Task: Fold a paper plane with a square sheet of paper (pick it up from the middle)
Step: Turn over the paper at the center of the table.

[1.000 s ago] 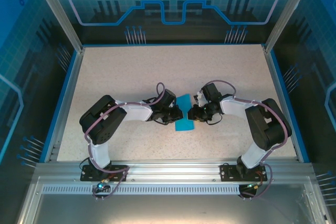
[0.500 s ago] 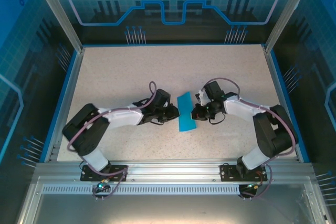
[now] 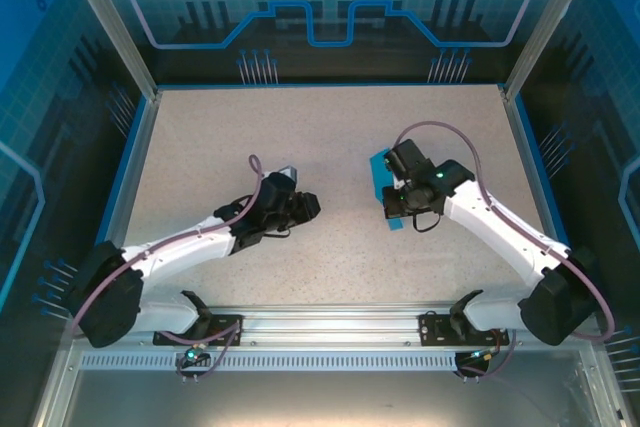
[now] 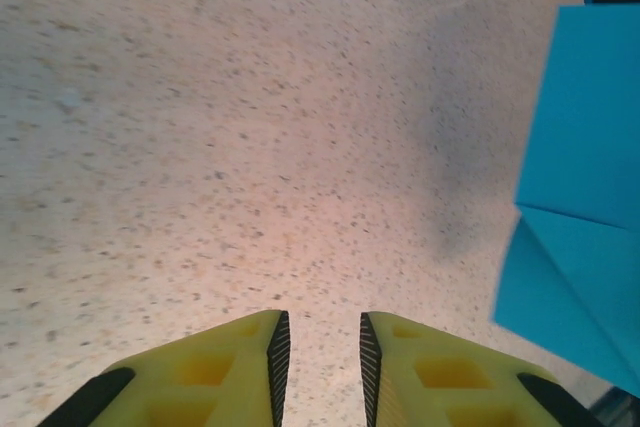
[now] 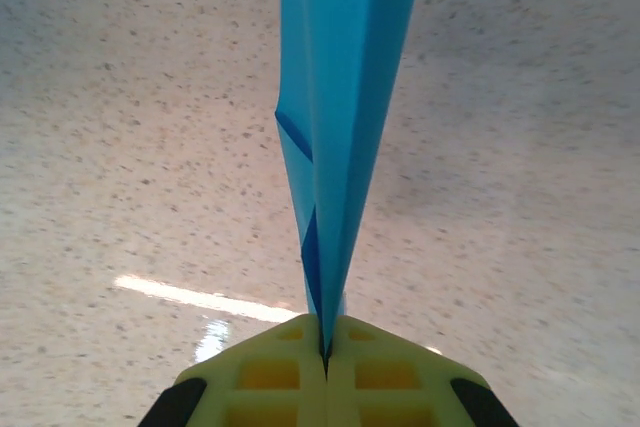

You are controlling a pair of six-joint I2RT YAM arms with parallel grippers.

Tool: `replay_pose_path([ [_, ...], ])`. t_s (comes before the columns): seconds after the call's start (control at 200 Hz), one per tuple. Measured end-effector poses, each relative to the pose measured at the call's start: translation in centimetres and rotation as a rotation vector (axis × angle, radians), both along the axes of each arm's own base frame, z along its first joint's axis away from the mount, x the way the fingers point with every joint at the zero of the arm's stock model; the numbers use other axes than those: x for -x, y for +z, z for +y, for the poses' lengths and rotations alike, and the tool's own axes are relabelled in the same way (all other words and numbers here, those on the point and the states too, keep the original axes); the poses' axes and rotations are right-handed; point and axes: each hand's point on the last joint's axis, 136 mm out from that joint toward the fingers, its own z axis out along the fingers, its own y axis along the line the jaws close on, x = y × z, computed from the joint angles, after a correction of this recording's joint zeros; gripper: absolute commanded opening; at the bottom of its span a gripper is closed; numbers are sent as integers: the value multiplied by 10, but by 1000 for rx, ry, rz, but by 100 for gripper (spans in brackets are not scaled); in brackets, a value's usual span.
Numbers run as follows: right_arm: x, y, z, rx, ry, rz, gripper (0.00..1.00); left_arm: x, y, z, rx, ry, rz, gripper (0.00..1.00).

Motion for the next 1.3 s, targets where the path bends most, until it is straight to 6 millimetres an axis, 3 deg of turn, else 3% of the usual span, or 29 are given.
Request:
replay_pose_path([
  [0.105, 3, 8, -2, 190, 9, 2, 1, 2, -2, 16, -13, 45, -10, 33],
  [0.205, 4, 1, -2, 366, 23, 24, 2, 7, -4, 29, -17, 86, -14, 34],
  [0.375, 9, -29, 14, 566, 78, 99, 6, 10, 1, 50, -24, 160, -23, 35],
  [0.545, 14, -70, 55, 645, 149, 165, 16, 16, 7, 82, -26, 271, -35, 37],
  [0.655, 24, -103, 80, 617, 180, 231, 20, 22, 4, 100, -38, 326, -26, 38],
  [0.73, 32, -117, 97, 534, 195, 277, 37, 27, 2, 108, -41, 352, -20, 39],
  [0.845, 41, -123, 124, 347, 226, 300, 49, 31, 1, 113, -43, 359, -14, 41],
  [0.945, 50, -108, 136, 145, 243, 287, 55, 32, 1, 108, -35, 333, -12, 48],
  [1.045, 43, -78, 123, -51, 199, 235, 56, 30, -6, 92, -18, 263, 16, 54],
  [1.125, 26, -64, 92, -167, 106, 190, 57, 29, -22, 71, -17, 173, 82, 56],
  [1.21, 12, -70, 54, -255, -5, 177, 58, 28, -39, 43, -26, 73, 157, 62],
  [1.3, 15, -91, 20, -308, -92, 220, 59, 29, -47, -1, -21, -56, 207, 57],
])
